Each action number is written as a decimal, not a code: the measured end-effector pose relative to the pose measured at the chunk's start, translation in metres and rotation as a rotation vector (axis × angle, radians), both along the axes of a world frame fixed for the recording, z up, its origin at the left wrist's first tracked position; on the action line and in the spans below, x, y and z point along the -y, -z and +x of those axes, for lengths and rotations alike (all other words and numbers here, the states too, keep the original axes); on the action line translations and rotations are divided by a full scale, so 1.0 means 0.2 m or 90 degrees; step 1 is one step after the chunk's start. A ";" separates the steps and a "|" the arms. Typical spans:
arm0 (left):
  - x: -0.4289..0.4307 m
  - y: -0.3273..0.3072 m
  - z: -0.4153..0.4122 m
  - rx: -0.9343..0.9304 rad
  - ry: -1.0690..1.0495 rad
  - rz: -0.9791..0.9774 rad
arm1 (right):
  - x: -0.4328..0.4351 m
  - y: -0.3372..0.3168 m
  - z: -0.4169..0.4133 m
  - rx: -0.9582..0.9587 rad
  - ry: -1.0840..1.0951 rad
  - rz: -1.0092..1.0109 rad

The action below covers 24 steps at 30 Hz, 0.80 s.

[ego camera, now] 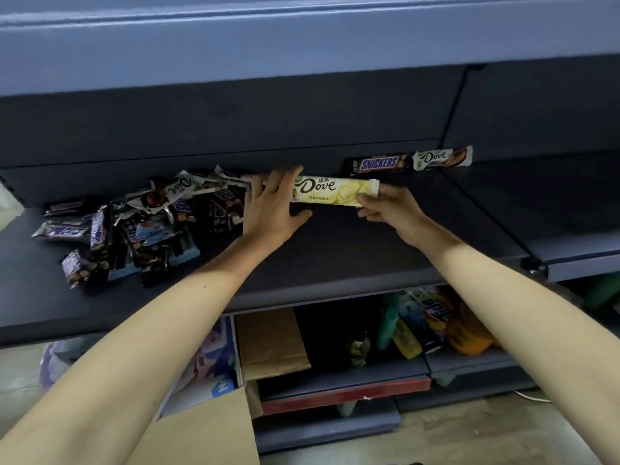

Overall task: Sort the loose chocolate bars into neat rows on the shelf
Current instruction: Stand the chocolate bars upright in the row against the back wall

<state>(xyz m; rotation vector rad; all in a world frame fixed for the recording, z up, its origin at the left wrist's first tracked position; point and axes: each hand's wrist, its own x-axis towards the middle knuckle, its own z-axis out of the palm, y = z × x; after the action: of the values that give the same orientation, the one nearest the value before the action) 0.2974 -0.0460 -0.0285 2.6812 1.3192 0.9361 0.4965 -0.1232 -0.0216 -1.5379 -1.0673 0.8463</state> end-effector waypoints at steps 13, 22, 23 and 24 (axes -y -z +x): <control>0.12 -0.05 1.07 0.168 0.121 -0.230 | 0.13 -0.03 1.05 0.139 0.132 -0.022; 0.22 -0.05 1.87 0.277 0.070 -0.373 | 0.22 -0.01 1.76 0.176 0.241 -0.080; 0.23 -0.04 1.92 0.295 0.056 -0.398 | 0.22 0.00 1.80 0.167 0.237 -0.083; 0.24 -0.02 1.96 0.302 0.046 -0.425 | 0.22 0.01 1.85 0.156 0.229 -0.085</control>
<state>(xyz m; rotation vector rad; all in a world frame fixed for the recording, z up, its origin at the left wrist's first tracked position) 0.6901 -0.0939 -0.0239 1.8519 1.1493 0.8505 0.8658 -0.1664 -0.0236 -1.9119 -0.8785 0.4963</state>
